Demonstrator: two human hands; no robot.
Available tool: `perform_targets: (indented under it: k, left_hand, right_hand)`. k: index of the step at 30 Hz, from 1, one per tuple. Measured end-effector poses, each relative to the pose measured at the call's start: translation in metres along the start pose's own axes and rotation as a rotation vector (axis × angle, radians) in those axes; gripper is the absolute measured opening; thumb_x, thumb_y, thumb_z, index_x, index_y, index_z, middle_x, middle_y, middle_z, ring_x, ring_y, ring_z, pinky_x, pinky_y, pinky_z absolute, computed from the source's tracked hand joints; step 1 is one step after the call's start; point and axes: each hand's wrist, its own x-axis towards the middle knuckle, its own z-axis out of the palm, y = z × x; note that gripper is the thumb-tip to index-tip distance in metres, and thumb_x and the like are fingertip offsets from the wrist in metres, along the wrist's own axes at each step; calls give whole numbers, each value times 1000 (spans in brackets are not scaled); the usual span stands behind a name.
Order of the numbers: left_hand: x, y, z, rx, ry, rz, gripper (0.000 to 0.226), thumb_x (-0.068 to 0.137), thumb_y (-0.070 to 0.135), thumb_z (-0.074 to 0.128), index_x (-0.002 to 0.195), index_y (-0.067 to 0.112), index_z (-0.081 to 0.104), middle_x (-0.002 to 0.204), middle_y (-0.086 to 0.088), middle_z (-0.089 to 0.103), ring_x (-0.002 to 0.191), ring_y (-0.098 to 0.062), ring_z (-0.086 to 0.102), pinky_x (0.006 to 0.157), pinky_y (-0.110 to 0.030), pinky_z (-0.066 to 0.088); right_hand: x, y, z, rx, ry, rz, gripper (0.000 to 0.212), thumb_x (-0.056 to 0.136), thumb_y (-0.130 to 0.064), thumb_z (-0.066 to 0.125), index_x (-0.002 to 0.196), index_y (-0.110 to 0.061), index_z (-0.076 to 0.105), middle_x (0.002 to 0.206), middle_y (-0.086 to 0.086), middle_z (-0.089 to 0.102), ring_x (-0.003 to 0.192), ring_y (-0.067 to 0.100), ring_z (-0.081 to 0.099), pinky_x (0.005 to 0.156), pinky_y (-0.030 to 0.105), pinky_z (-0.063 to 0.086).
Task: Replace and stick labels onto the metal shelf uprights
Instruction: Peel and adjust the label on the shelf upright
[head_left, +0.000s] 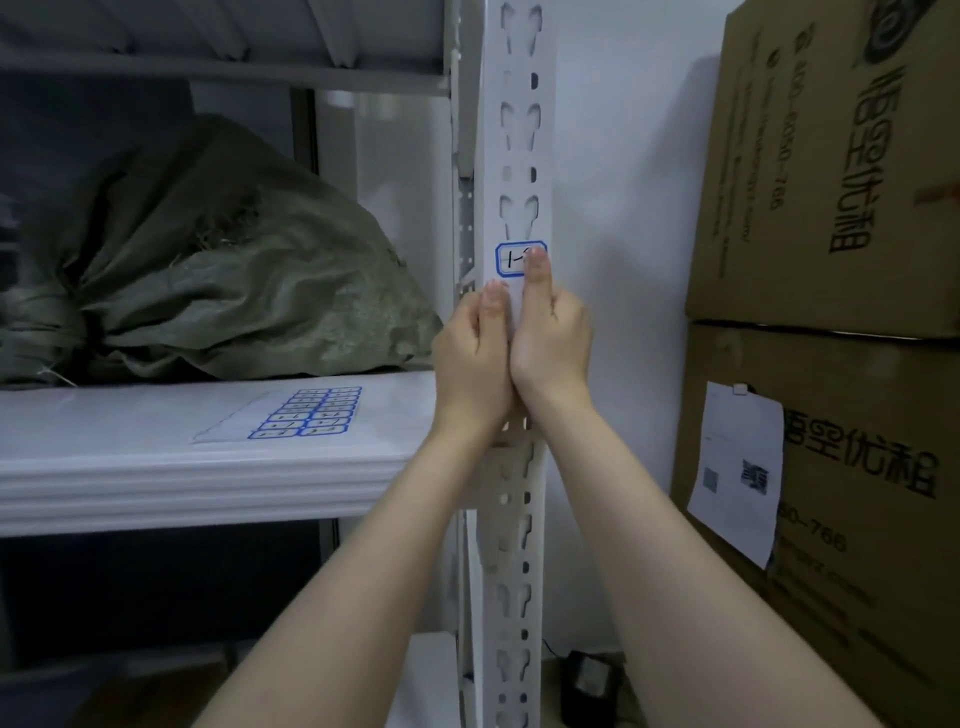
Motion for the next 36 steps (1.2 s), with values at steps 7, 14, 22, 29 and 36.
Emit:
perform_targets:
  k: [7,14,22,29,36]
  left_hand:
    - [2,-3,3,-100,-22,-8,75,83,64,33,83,-7,58,77,-26,61,70,-15,52,69,-43,48]
    - [-1,-3,2,-98,-24,-82,68,89,60,37,81,-3,60,78,-23,64,71,-15,55,72,-40,51]
    - [-2,-2,1,-155,-22,-148,52,99,48,43,65,11,58,66,-4,56,66,-13,50,66,-32,43]
    - [0,-3,3,-189,-13,-204,53,89,59,44,65,15,63,68,-7,58,66,-16,53,69,-35,47]
    - [-2,0,1,-171,-18,-241,52,94,56,46,60,21,63,64,-2,59,65,-16,55,71,-37,49]
  right_hand:
    - [1,0,1,7,8,20,58,99,-50,33,56,-11,42,50,-1,46,52,16,43,53,29,36]
    - [-4,-9,-1,-8,10,46,59,100,-48,30,54,-12,38,50,-2,45,53,14,42,57,30,36]
    - [-10,-19,-2,-10,5,44,39,90,-33,27,54,-20,22,46,-3,29,49,12,27,54,32,26]
    - [-5,-17,-3,20,-8,95,40,98,-23,32,60,-13,34,56,1,39,57,19,33,59,35,31]
    - [-7,-17,-2,8,0,98,46,98,-30,32,57,-11,35,56,1,42,57,17,37,60,34,34]
